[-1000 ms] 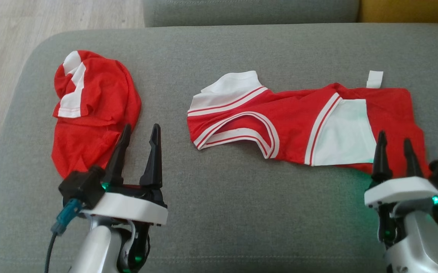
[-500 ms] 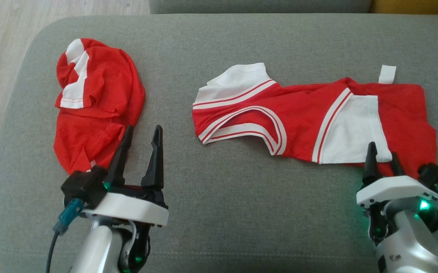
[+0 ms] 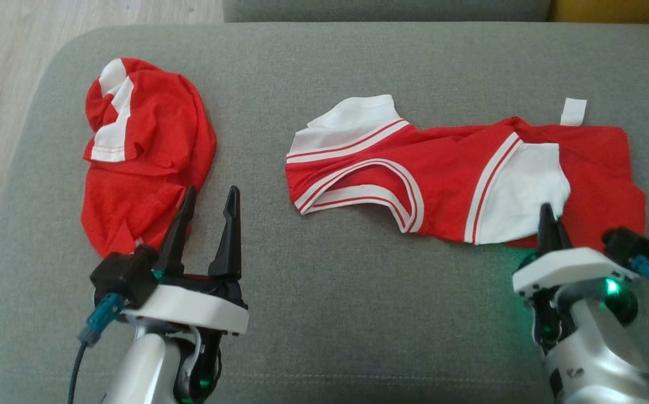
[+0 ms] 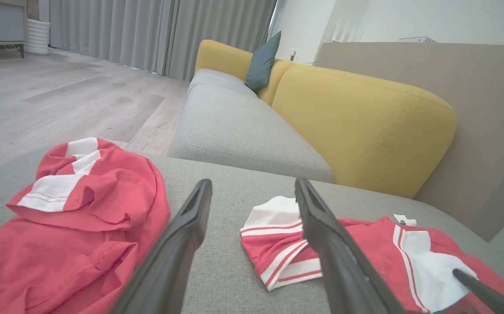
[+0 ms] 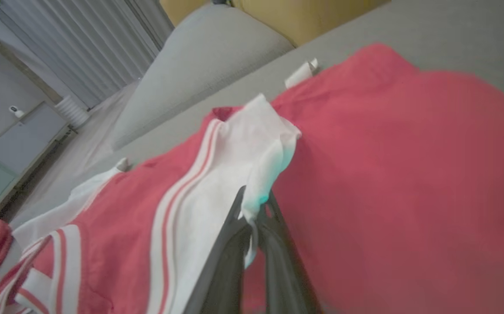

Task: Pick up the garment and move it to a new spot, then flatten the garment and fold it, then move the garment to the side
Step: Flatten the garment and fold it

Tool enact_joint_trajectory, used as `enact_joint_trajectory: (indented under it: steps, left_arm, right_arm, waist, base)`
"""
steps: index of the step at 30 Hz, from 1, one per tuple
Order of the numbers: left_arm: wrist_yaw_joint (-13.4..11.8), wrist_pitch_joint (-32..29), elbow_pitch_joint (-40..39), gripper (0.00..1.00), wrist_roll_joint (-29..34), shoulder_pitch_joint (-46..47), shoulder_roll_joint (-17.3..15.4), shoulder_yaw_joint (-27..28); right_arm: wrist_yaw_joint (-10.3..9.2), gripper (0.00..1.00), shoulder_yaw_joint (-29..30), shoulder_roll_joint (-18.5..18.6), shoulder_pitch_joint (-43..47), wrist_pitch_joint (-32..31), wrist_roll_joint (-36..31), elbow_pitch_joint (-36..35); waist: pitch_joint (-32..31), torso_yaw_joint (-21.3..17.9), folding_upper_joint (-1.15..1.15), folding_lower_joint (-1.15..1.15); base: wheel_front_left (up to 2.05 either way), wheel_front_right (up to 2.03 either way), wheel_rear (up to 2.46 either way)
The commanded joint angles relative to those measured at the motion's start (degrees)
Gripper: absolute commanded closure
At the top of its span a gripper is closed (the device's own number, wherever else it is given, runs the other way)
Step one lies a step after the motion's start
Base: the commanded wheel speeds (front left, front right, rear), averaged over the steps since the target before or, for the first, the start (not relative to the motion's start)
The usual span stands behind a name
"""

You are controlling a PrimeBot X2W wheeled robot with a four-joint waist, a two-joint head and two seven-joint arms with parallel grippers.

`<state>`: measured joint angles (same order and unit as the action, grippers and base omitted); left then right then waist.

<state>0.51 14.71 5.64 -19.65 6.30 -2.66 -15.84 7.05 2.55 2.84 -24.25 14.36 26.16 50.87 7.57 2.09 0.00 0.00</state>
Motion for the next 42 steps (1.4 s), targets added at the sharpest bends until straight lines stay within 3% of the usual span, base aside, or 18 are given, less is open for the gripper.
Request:
enact_joint_trajectory:
  steps: [1,4,16,30,31,32,42]
  left_arm:
    - [0.03,0.29,-1.71,0.0,0.61,2.76,-0.21,2.05]
    - [-0.12,0.29,-1.55,0.0,0.47,2.41,-0.21,2.22]
    - [-1.15,0.29,-2.46,0.0,0.5,0.68,-0.21,4.17]
    - [-1.53,0.29,-2.69,0.0,0.21,-0.25,-0.21,4.41]
    - [-1.58,0.29,-2.68,0.0,0.2,-0.28,-0.21,4.39]
    - [-1.63,0.29,-2.69,0.0,0.19,-0.29,-0.21,4.38]
    - [-1.76,0.29,-2.81,0.0,0.1,-0.09,-0.21,4.64]
  right_arm:
    - [0.44,1.0,-2.18,0.04,-2.07,0.63,0.01,-2.51]
    - [0.44,1.0,-6.49,0.04,-1.16,0.63,2.21,-6.8]
    - [0.44,1.0,-34.91,0.04,5.91,-4.4,17.99,-27.0]
    - [0.44,1.0,-48.06,0.04,8.16,-8.13,19.49,-31.9]
    - [0.44,0.68,-47.8,0.04,8.25,-8.02,19.27,-31.14]
    - [0.44,0.0,-47.53,0.04,8.27,-7.94,18.96,-30.42]
    - [0.44,0.0,-41.19,0.04,6.99,-6.64,14.93,-26.54]
  waist:
    - [-0.37,-0.09,0.0,0.0]
    - [-1.34,-0.28,0.0,0.0]
    - [-5.5,0.45,0.0,0.0]
    - [-5.81,4.3,0.0,0.0]
    - [-5.79,4.4,0.0,0.0]
    - [-5.74,4.44,0.0,0.0]
    - [-5.3,1.98,0.0,0.0]
  base:
    - [0.0,0.0,0.0]
    - [0.0,0.0,0.0]
    - [0.0,0.0,0.0]
    - [0.0,0.0,0.0]
    - [0.0,0.0,0.0]
    - [0.0,0.0,0.0]
    - [0.0,0.0,0.0]
